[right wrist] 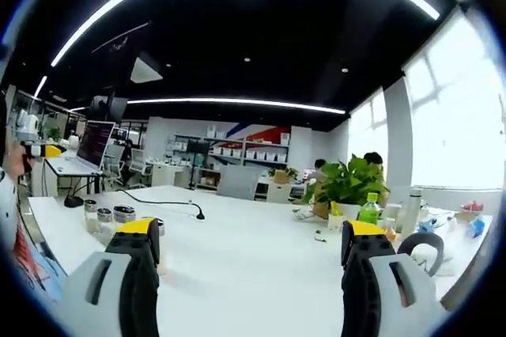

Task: Rotate the seasoning bottle until the label or dispensing opening points toward the visible target arrow and the bottle remains upright within the marked orientation range

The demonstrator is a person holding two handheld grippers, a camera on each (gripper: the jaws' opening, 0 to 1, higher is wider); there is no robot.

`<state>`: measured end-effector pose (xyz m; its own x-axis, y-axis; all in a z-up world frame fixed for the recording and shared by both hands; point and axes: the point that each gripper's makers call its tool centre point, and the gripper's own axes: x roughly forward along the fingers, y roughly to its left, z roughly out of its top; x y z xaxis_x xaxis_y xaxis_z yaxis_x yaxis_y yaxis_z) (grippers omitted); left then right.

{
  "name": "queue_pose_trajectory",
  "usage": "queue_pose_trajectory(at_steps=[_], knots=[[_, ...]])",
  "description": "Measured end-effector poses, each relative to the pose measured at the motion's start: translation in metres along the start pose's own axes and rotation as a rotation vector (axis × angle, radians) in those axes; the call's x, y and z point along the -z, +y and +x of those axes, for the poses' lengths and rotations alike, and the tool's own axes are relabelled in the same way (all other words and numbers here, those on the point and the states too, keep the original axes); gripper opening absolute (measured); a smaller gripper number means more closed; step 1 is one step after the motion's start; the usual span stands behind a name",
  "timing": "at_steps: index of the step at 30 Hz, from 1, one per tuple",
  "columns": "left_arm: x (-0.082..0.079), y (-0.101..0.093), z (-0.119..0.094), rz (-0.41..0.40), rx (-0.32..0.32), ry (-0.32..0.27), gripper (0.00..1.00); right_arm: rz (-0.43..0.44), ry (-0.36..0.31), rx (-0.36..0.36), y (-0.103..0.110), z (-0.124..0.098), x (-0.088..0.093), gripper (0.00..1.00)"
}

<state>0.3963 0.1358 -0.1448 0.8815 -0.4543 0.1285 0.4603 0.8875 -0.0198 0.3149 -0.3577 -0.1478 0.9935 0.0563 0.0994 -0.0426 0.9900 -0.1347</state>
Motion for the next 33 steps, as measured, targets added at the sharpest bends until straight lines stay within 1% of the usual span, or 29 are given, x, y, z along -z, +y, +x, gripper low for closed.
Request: queue_pose_trajectory(at_steps=[3, 9, 12, 14, 17, 19, 26, 33], knots=[[0.003, -0.002, 0.001, 0.004, 0.015, 0.014, 1.0, 0.006, 0.004, -0.005, 0.002, 0.001, 0.001, 0.99], [0.007, -0.012, 0.002, 0.003, 0.056, 0.026, 1.0, 0.006, -0.002, -0.043, 0.011, 0.001, -0.001, 0.99], [0.005, -0.016, 0.003, -0.003, 0.072, 0.028, 1.0, 0.001, -0.002, -0.046, 0.011, 0.0, -0.002, 0.99], [0.003, -0.016, 0.004, 0.002, 0.072, 0.03, 1.0, 0.001, -0.002, -0.044, 0.009, -0.001, -0.003, 0.99], [0.004, -0.017, 0.006, 0.023, 0.074, 0.038, 0.99, -0.01, 0.003, -0.031, 0.007, -0.001, -0.004, 0.99], [0.005, -0.017, 0.007, 0.015, 0.086, 0.048, 0.99, -0.012, 0.005, -0.027, 0.006, -0.001, -0.005, 0.99], [0.007, -0.008, -0.001, 0.017, 0.079, 0.046, 0.99, -0.02, 0.001, -0.043, 0.019, -0.004, -0.004, 0.99], [0.012, -0.008, -0.004, 0.019, 0.087, 0.048, 0.99, -0.029, 0.0, -0.04, 0.025, -0.008, 0.001, 0.99]])
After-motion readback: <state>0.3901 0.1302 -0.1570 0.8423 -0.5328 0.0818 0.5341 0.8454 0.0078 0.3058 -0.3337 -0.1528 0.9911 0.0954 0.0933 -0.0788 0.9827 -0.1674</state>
